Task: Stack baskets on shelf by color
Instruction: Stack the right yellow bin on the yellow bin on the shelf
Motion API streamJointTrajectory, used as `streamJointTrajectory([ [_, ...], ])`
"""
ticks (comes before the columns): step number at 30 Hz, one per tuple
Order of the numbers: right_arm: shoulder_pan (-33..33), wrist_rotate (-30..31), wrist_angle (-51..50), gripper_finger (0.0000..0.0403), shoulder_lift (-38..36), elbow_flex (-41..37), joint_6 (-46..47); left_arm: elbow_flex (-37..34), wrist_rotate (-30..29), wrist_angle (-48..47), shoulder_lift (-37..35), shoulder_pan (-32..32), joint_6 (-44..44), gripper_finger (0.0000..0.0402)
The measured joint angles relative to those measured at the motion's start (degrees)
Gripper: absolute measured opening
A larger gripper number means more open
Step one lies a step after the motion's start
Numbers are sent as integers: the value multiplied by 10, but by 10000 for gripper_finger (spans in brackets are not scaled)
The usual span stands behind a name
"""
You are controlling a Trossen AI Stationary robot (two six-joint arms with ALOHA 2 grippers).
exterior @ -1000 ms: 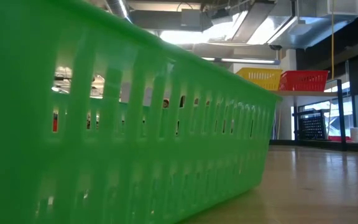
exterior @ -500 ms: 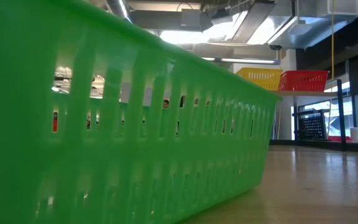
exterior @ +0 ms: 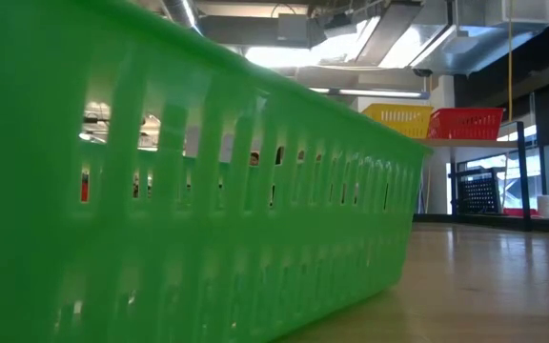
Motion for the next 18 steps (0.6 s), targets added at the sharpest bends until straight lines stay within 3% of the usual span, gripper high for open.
streamJointTrajectory([
  [6, 0, 0, 0, 71, 32, 0, 3, 0, 0, 0, 0, 0, 0, 1],
  [11, -6, -9, 0, 9, 34, 0, 31, 0, 0, 0, 0, 0, 0, 1],
  [18, -49, -60, -51, 2, 15, 32, 105, 0, 0, 0, 0, 0, 0, 1],
])
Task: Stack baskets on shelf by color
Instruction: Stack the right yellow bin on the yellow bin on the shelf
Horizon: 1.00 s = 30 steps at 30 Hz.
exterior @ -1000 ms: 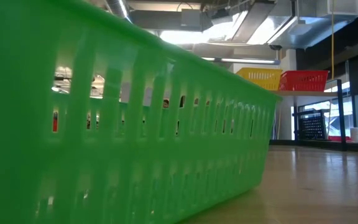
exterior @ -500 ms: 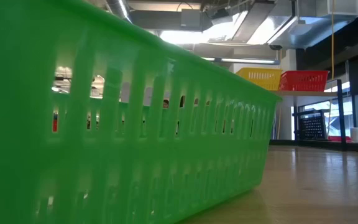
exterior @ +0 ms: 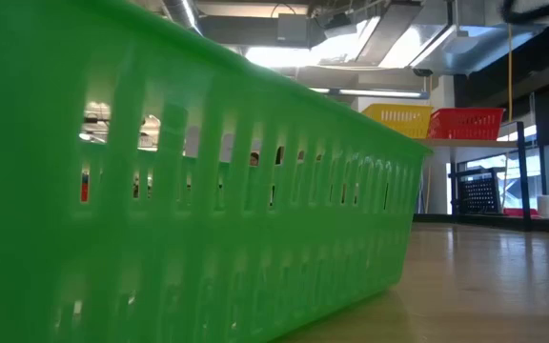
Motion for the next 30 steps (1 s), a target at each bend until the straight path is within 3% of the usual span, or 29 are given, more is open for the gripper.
streamJointTrajectory([
  [6, -38, 6, -82, 1, -7, 83, 46, 0, 0, 0, 0, 0, 16, 1],
  [12, -60, 45, -244, 0, -8, 193, 101, 0, 0, 0, 0, 0, 29, 1],
  [22, -117, 186, -450, 0, -8, 366, 288, 0, 41, 0, 0, -24, 128, 1],
  [30, -197, 325, -449, 0, -14, 444, 400, 0, 45, 2, 0, -24, 130, 1],
])
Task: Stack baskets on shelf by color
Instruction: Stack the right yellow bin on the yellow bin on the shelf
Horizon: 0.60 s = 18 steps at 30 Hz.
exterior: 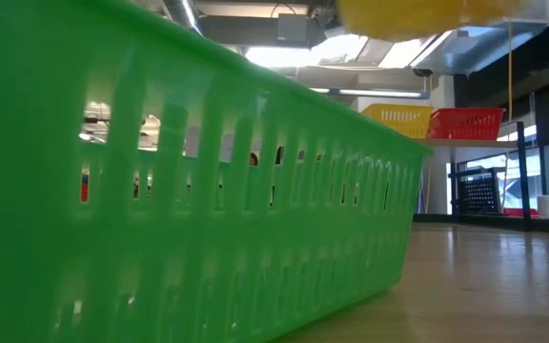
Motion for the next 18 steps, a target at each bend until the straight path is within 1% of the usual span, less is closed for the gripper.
streamJointTrajectory([
  [3, -32, 46, 1, 0, 1, 24, -9, 0, 0, 0, 0, 0, 0, 1],
  [6, -67, 71, 2, 0, -3, 42, -60, 0, 0, 3, 0, 0, 0, 1],
  [9, -110, 90, 2, 0, -23, 47, -113, 0, 0, 6, 0, 0, 0, 1],
  [13, -173, 111, 1, 0, -64, 47, -172, 0, 0, 19, 0, 0, -1, 1],
  [18, -281, 107, 0, 0, -114, 48, -173, 0, 1, 28, 0, 3, 0, 1],
])
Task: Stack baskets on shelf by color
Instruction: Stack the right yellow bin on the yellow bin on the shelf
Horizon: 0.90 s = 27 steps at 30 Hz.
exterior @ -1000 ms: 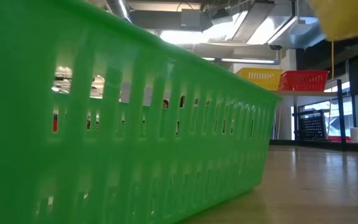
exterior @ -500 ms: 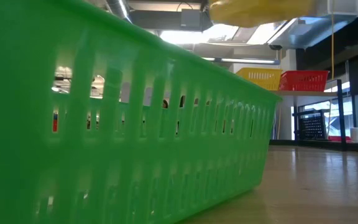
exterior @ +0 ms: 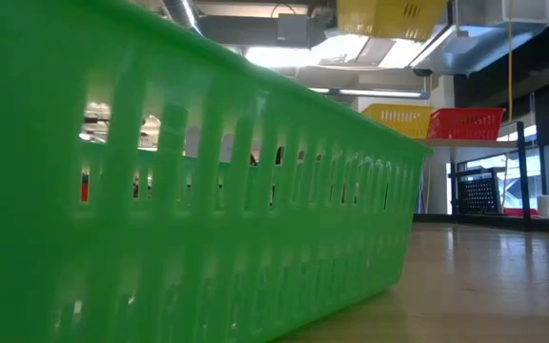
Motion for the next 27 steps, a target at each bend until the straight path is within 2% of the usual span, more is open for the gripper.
streamJointTrajectory([
  [3, -73, -19, 0, 0, -10, 0, -12, 0, 0, 5, 0, 9, 0, 1],
  [8, -184, -95, 3, 0, 4, 0, -107, 0, 0, 19, 0, 23, 5, 0],
  [13, -253, -144, 4, 0, 30, -1, -157, 0, 0, 54, 0, 26, 30, 0],
  [18, -284, -183, 17, 0, 58, -1, -195, 0, 0, 66, 0, 26, 30, 0],
  [27, -303, -182, 4, 0, 112, -1, -214, 0, 0, 68, 0, 26, 26, 0],
])
